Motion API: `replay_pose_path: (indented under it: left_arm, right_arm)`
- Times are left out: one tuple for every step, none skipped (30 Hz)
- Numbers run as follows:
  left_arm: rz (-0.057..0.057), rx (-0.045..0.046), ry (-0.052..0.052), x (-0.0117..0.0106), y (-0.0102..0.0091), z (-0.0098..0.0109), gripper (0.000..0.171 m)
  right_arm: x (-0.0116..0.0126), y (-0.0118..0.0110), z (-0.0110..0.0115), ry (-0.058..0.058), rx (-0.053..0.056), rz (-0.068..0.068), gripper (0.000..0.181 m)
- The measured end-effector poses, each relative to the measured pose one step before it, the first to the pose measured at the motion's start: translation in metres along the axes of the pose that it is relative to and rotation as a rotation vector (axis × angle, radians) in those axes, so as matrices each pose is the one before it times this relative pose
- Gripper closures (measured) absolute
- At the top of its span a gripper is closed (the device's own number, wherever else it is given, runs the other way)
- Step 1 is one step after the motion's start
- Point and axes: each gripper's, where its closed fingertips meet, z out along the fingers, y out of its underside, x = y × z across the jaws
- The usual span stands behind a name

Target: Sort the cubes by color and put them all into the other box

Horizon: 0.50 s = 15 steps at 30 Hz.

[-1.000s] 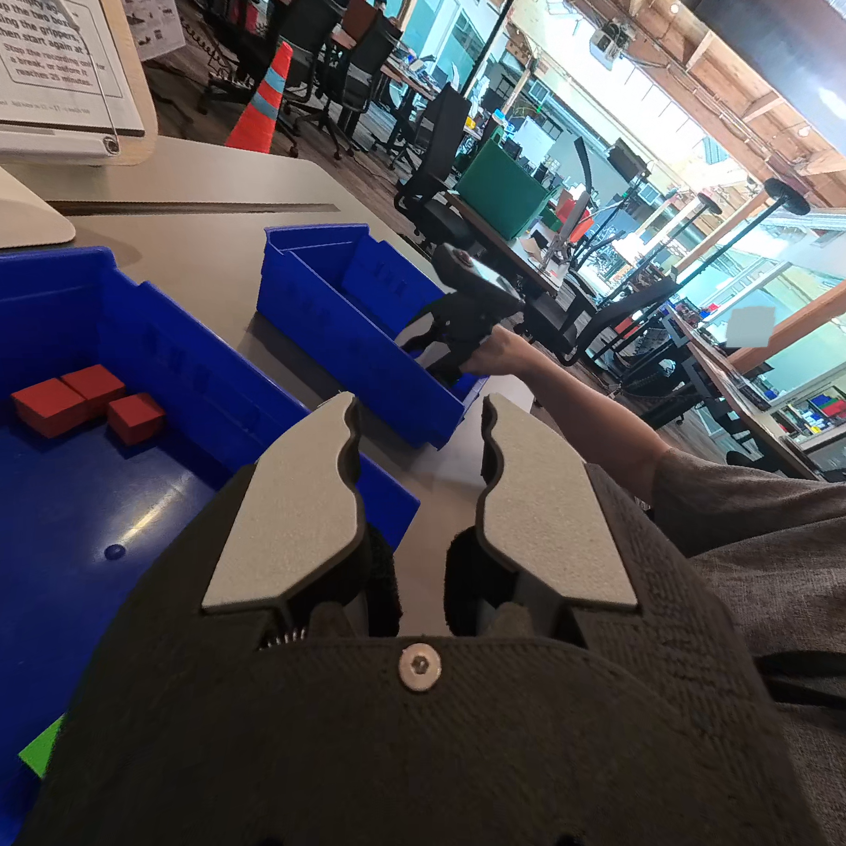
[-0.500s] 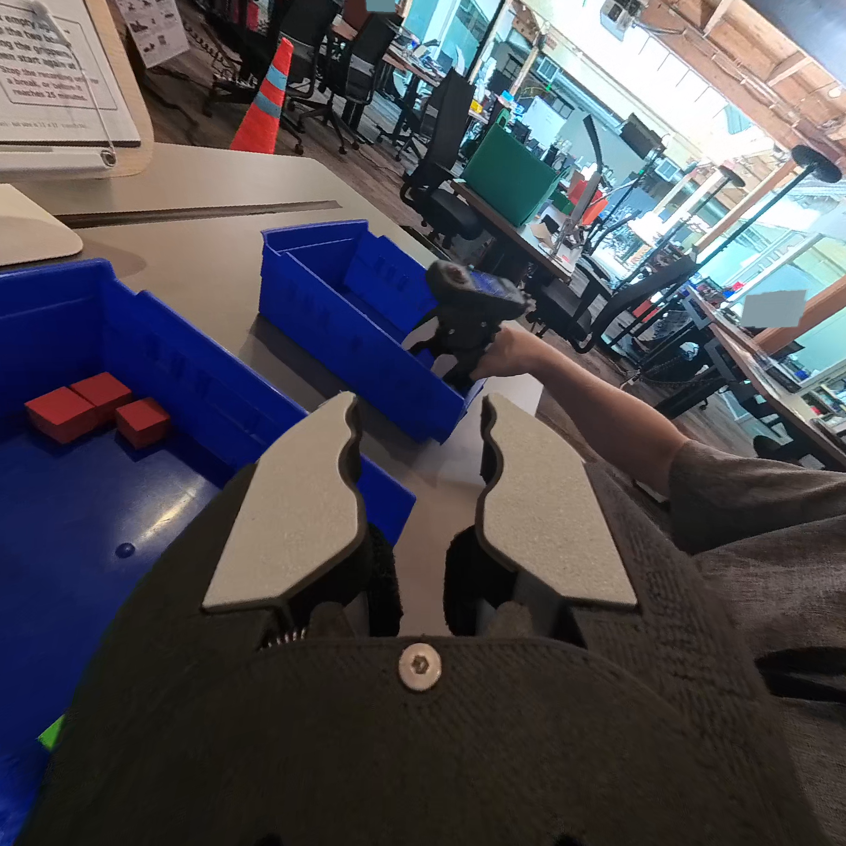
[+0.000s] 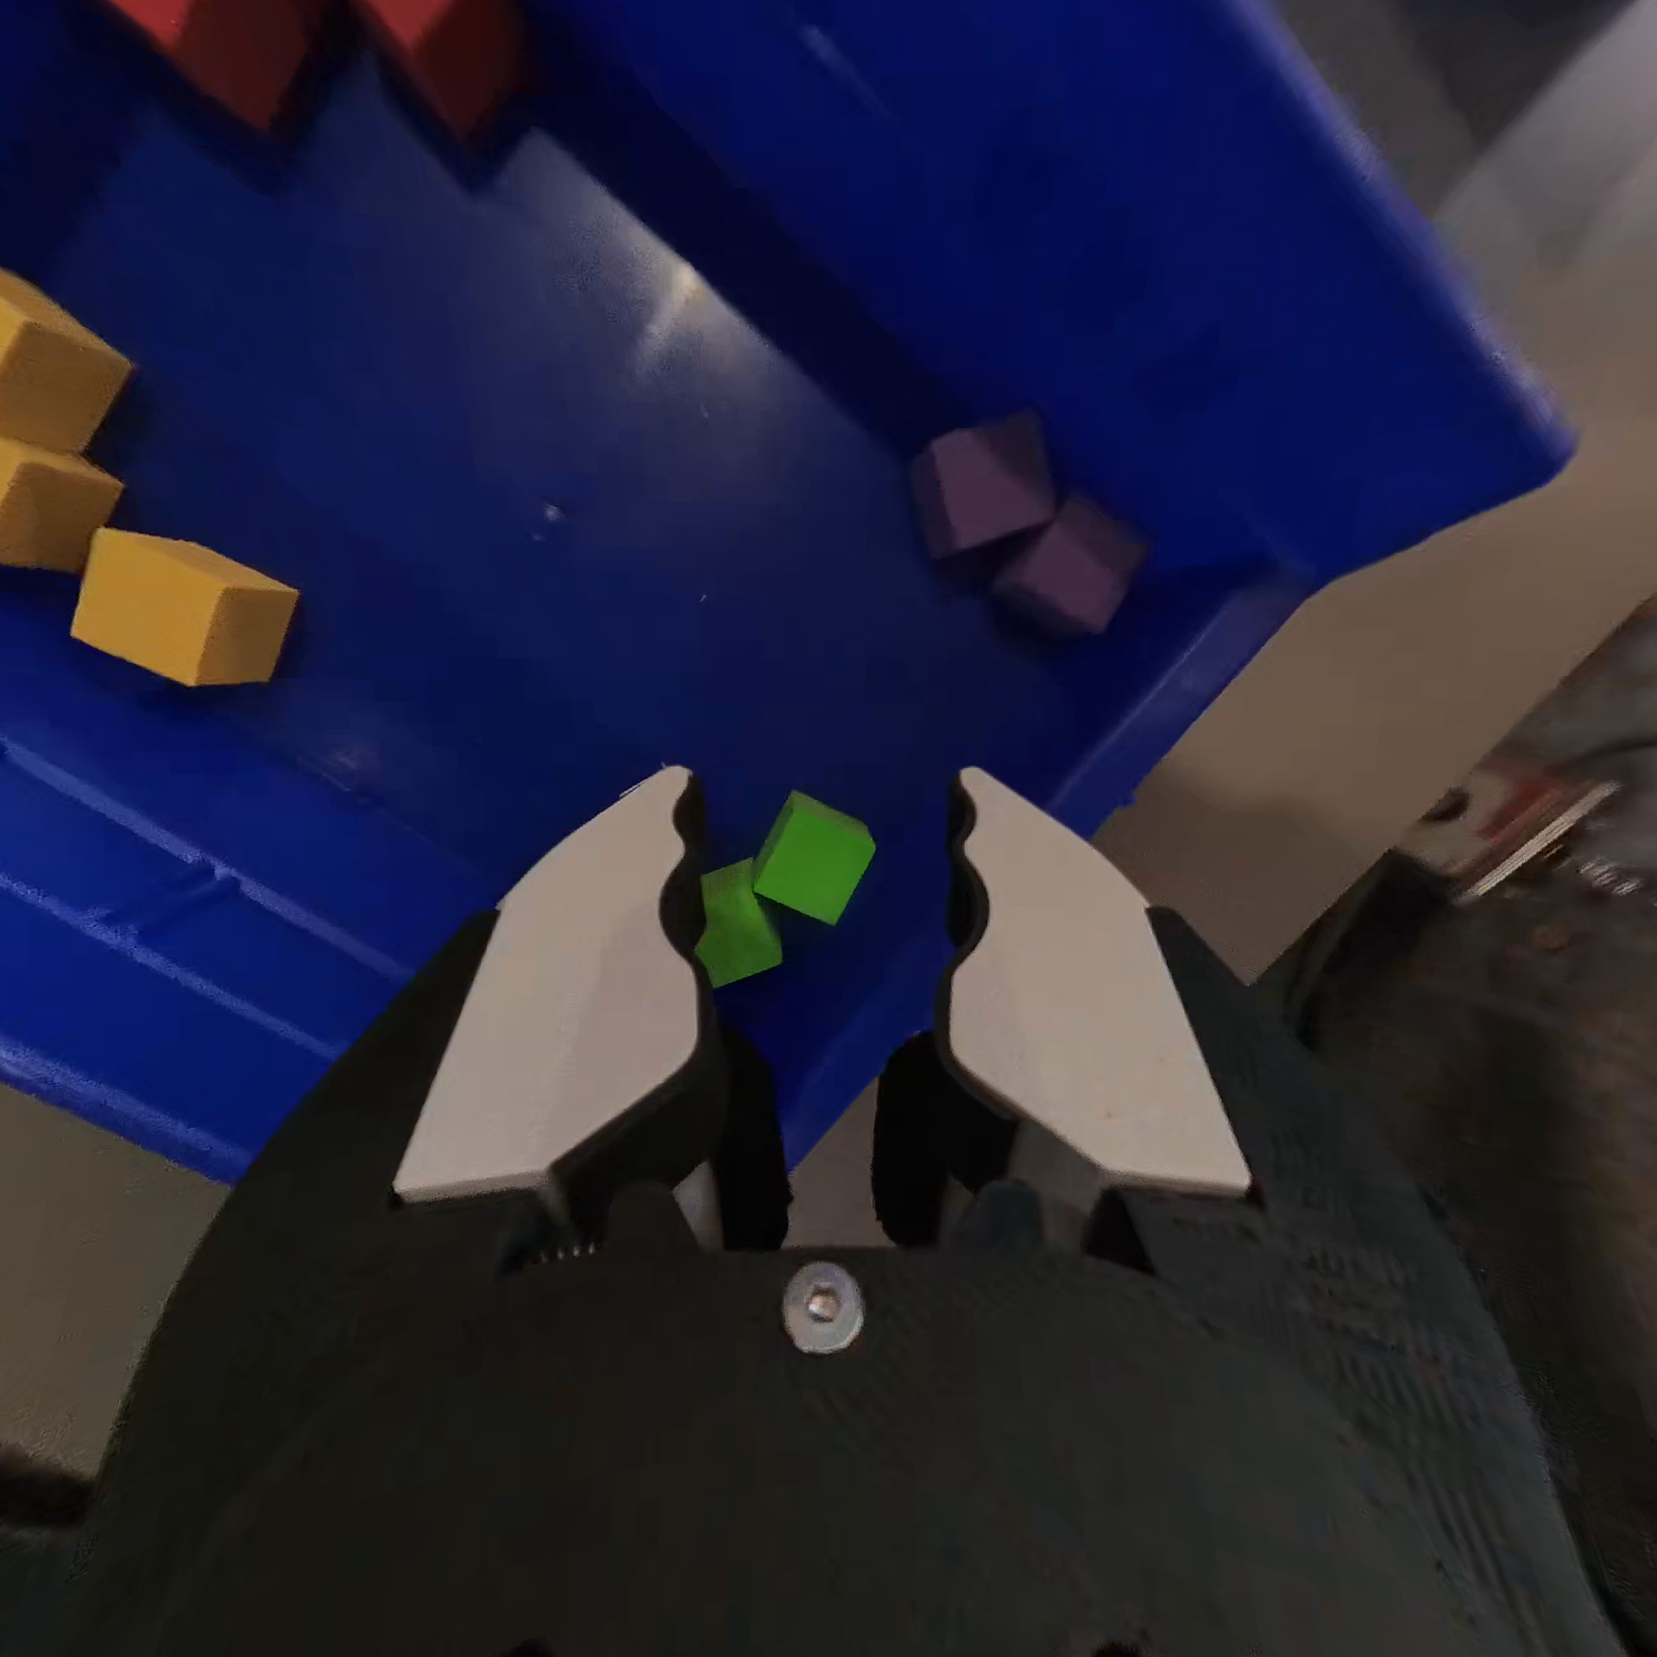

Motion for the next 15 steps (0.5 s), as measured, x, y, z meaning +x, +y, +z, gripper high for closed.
replay_pose_path:
  left_arm:
    - [0.0419,-0.03900,-0.0188,-0.00006,0.00263,0.00276,0.119]
    - [0.0470,-0.03833,-0.0254,-0.00149,0.00253,0.00214,0.119]
    - [0.0469,-0.03224,-0.0229,-0.00214,0.00169,0.00168,0.119]
    - [0.0345,-0.03042,-0.0072,-0.00110,0.00166,0.00186,0.119]
    - [0.0150,-0.03623,0.0138,0.00093,0.00278,0.00204,0.119]
    - [0.0079,-0.03620,0.0303,0.00281,0.00288,0.00202,0.119]
    - [0.0096,-0.02451,0.0274,0.00268,0.00166,0.00169,0.119]
    - [0.0122,-0.02121,0.0132,0.00114,0.00134,0.00154,0.119]
    - [0.0163,-0.02555,0.0057,0.00040,0.00176,0.00173,0.119]
    - [0.0188,-0.02283,0.0062,0.00099,0.00113,0.00193,0.119]
    - [0.0147,-0.01791,0.0027,0.00049,0.00034,0.00214,0.120]
    - [0.0104,-0.02035,-0.0020,-0.00042,0.00089,0.00221,0.121]
    - [0.0073,-0.02065,-0.0065,-0.00133,0.00129,0.00193,0.122]
    - [0.0042,-0.01691,-0.0022,-0.00087,0.00112,0.00199,0.122]
    - [0.0026,-0.01432,0.0017,-0.00050,0.00120,0.00220,0.124]
  right_arm:
    - [0.00016,0.00182,0.00054,0.0027,0.0052,0.0034,0.137]
    - [-0.00022,0.00229,0.00105,-0.0061,0.0019,0.0047,0.138]
    - [-0.00002,0.00212,0.00129,-0.0063,0.0031,0.0072,0.138]
    - [0.00000,0.00193,0.00146,-0.0060,0.0031,0.0065,0.138]
    - [-0.00075,0.00176,0.00130,-0.0075,0.0018,0.0039,0.138]
    - [-0.00068,0.00170,0.00107,-0.0030,0.0004,0.0015,0.138]
    - [-0.00117,0.00130,0.00088,-0.0034,0.0022,-0.0002,0.138]
    - [-0.00132,0.00100,0.00088,-0.0047,0.0026,-0.0005,0.138]
    - [-0.00074,0.00090,0.00101,-0.0018,0.0010,-0.0016,0.139]
    - [-0.00042,0.00115,0.00101,-0.0020,-0.0034,-0.0030,0.139]
    - [-0.00012,0.00081,0.00063,-0.0006,-0.0030,-0.0028,0.138]
    - [0.00066,0.00014,0.00013,0.0029,-0.0002,0.0006,0.138]
    - [0.00015,-0.00049,-0.00033,-0.0015,0.0038,0.0027,0.139]
    - [-0.00018,-0.00108,-0.00057,-0.0028,0.0065,0.0019,0.139]
    - [0.00029,-0.00105,-0.00104,0.0030,0.0056,-0.0016,0.139]
